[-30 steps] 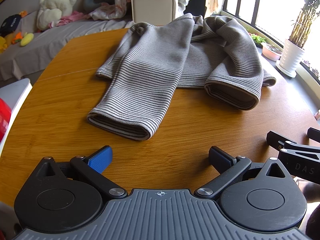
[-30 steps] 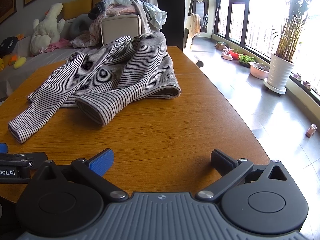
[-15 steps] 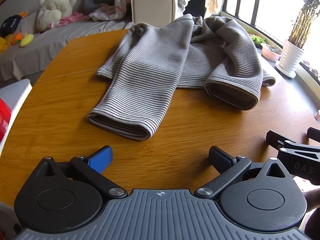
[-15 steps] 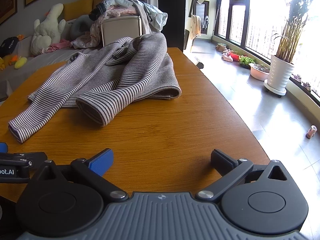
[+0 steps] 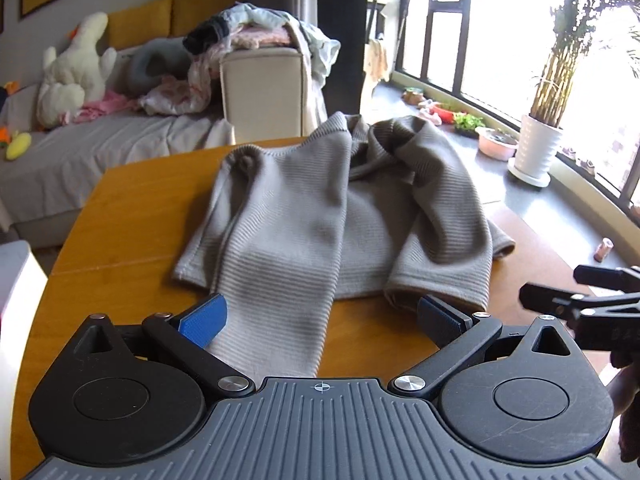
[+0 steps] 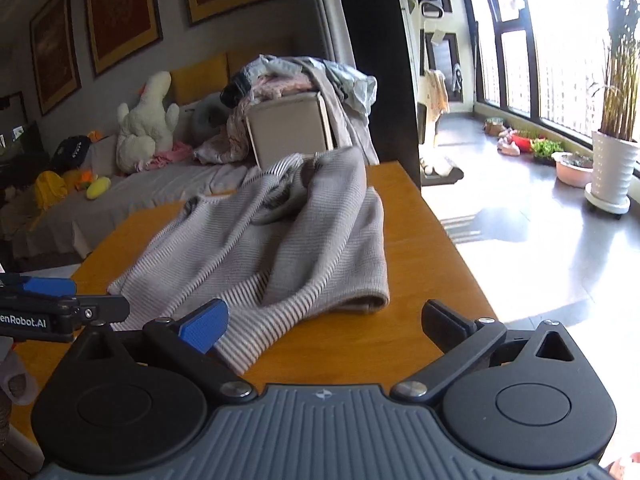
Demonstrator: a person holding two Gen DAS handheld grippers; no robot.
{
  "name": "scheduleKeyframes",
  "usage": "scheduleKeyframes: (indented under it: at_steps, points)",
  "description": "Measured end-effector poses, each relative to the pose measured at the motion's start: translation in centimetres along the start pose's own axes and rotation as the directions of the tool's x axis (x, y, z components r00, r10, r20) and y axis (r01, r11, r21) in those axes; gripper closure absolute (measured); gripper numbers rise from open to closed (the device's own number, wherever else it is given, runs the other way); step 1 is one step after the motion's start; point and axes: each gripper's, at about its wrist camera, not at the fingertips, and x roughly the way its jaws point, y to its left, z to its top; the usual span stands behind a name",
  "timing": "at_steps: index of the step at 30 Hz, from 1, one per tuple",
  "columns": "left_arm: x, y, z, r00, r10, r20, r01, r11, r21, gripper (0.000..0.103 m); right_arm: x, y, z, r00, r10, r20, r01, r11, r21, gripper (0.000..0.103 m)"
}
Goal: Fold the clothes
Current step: 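Grasp the hem of the grey striped sweater with both grippers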
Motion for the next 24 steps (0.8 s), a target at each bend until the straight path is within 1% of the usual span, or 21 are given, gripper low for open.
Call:
scheduleKeyframes:
  at_steps: [3,4,5,8,10,13,16,19,20,22,24]
  points:
    - [2.7,1.2,2.1,1.000,0.005,-0.012,-0.005,1.000,-0.009,0.000,2.1,0.5,2.3,0.999,-0.021,0.042,0.024,0.997,-0.068,0.001]
    - [3.8,1.7,2.8,1.000,0.006,-0.021,-0.006,1.000,-0.017,0.000,3.0,0.7,3.0,0.999,-0.020,0.049,0.024,0.996,-0.089,0.004]
    - [4.8,2.2,3.4,1.000,0.007,-0.029,-0.007,1.000,-0.025,0.000,4.0,0.8,3.6,0.999,-0.022,0.050,0.027,0.995,-0.098,0.010]
    - [7.9,3.9,5.0,0.999,-0.006,-0.045,0.003,0.999,-0.050,0.000,7.0,0.9,5.6,0.999,-0.034,0.040,0.038,0.995,-0.095,0.021]
    - [9.7,4.8,5.9,0.999,-0.015,-0.043,0.012,0.998,-0.061,0.000,8.7,0.7,6.7,0.999,-0.024,0.037,0.027,0.998,-0.059,0.021]
    - [11.9,5.3,6.8,0.999,-0.020,-0.044,0.018,0.998,-0.052,0.000,11.5,1.2,7.4,1.000,0.007,-0.003,-0.007,0.999,-0.053,0.021]
    - [14.2,5.3,7.2,0.998,-0.012,-0.065,0.010,1.000,-0.029,0.000,14.9,2.3,6.7,0.994,0.021,-0.103,-0.030,0.996,-0.087,0.022]
    - [16.2,5.7,7.0,0.994,-0.015,-0.112,0.010,0.999,-0.043,0.000,17.3,2.6,5.3,0.978,0.045,-0.206,-0.063,0.995,-0.082,0.022]
    - [16.5,5.8,6.9,0.993,-0.020,-0.115,0.014,0.999,-0.049,0.000,17.7,2.5,4.7,0.976,0.039,-0.216,-0.058,0.995,-0.082,0.020]
    - [16.7,5.9,6.5,0.993,-0.027,-0.112,0.021,0.998,-0.055,0.000,17.6,2.6,3.9,0.978,0.027,-0.206,-0.052,0.992,-0.118,0.019]
    - [16.5,5.9,6.1,0.994,-0.029,-0.110,0.023,0.998,-0.055,0.000,16.9,2.5,3.5,0.977,0.035,-0.208,-0.063,0.989,-0.130,0.019]
